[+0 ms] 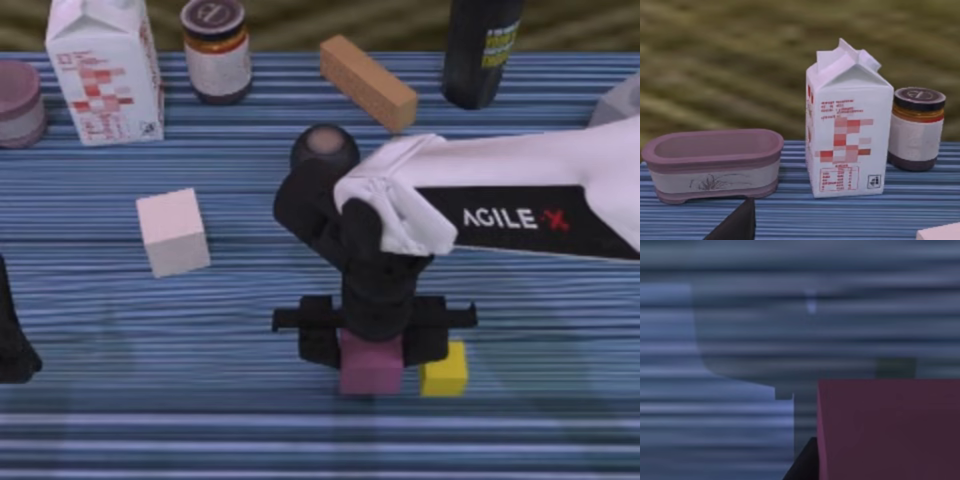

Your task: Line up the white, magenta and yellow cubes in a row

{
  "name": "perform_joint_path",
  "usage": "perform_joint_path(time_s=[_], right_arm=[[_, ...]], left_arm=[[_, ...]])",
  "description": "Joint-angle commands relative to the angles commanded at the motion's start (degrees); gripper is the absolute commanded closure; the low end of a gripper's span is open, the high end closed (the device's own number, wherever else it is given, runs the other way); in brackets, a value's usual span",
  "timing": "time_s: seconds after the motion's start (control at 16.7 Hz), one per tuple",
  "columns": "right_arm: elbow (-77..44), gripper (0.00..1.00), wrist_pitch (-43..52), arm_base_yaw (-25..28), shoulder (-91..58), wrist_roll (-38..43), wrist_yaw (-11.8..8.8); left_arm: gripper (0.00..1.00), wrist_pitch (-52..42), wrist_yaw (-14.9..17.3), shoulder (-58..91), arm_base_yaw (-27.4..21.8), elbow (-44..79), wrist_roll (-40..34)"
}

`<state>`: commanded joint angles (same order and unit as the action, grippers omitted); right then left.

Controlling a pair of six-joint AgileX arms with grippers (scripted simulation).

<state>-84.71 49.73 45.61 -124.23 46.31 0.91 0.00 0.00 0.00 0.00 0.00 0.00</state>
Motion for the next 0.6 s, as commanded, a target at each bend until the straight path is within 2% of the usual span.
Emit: perform_joint_path(time_s=[0.6], right_arm=[[0.0, 0.17, 0.0, 0.0, 0.0, 0.0, 0.0]], left_arm=[[0.00, 0.0, 0.0, 0.0, 0.0, 0.0, 0.0]])
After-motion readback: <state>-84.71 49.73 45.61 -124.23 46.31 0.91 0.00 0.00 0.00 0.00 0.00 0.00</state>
